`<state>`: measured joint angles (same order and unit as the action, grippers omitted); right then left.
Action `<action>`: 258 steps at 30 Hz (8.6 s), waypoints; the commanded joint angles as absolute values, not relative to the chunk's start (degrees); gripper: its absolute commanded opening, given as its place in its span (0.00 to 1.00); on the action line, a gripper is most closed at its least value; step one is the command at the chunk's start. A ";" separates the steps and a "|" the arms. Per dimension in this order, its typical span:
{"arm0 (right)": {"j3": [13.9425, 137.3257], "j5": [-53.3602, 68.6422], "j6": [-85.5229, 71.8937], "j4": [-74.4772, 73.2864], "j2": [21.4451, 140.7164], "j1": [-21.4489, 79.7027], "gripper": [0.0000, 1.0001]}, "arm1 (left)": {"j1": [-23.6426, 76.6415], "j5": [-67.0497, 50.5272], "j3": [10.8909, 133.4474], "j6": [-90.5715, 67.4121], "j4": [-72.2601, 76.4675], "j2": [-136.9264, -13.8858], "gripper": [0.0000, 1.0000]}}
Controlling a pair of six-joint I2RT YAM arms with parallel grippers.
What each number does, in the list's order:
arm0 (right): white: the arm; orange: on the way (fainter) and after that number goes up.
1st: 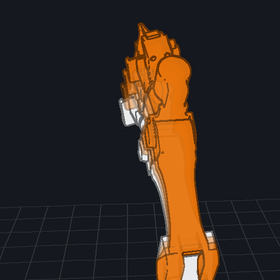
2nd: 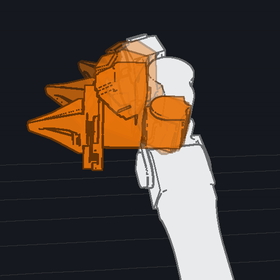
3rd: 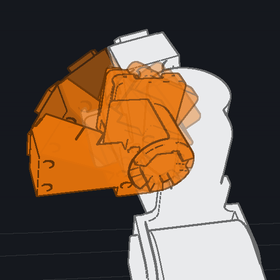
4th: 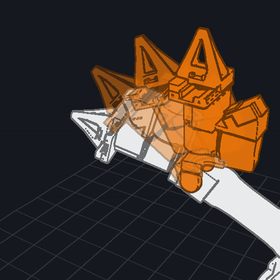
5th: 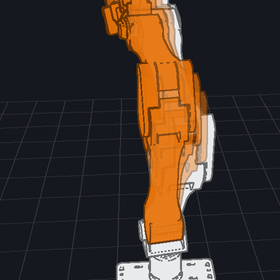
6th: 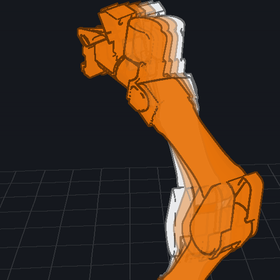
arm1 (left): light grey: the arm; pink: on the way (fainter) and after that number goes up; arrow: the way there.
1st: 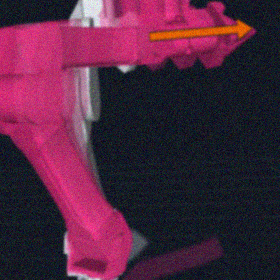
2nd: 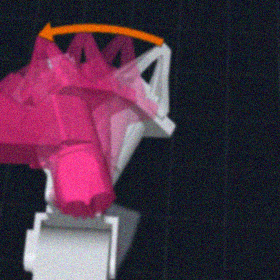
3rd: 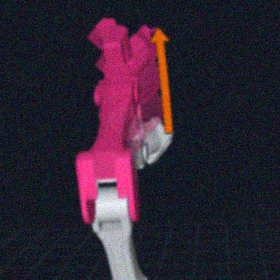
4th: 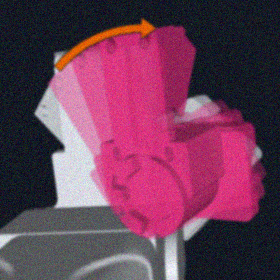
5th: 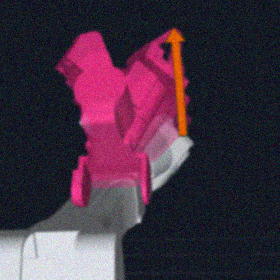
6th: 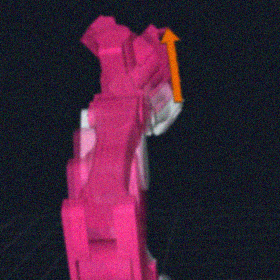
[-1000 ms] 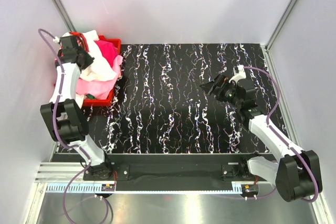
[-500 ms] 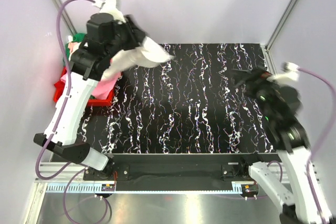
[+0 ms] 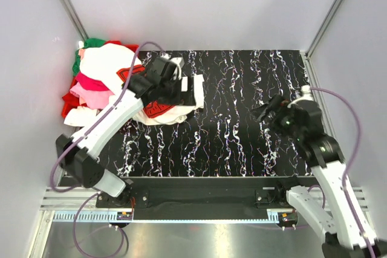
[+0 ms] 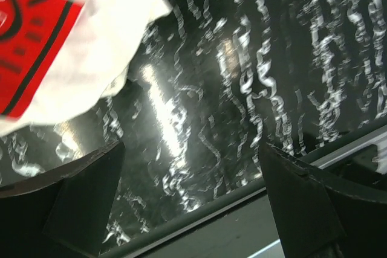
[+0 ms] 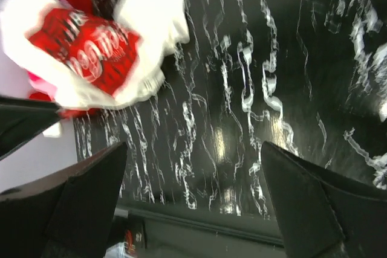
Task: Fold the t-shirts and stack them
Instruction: Move the tshirt to the center of the board, then flatten the tshirt out
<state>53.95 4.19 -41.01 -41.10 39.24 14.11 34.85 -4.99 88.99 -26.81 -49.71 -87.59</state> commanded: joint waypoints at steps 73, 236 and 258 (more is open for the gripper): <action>58.28 -11.00 -34.90 -52.56 69.61 12.84 1.00 | 32.86 0.35 36.31 -44.81 -37.27 -47.98 0.93; 74.88 -20.29 -44.47 -54.83 108.56 46.41 0.00 | -2.02 -20.66 45.09 -22.15 -31.99 -59.15 0.92; 65.31 -20.04 -48.34 -63.28 66.19 46.49 0.00 | 11.33 -7.04 50.79 -34.19 -20.92 -84.98 0.84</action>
<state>66.43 -19.42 -46.85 -61.49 68.38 46.74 10.13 -11.73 47.57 -31.64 -25.80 -81.84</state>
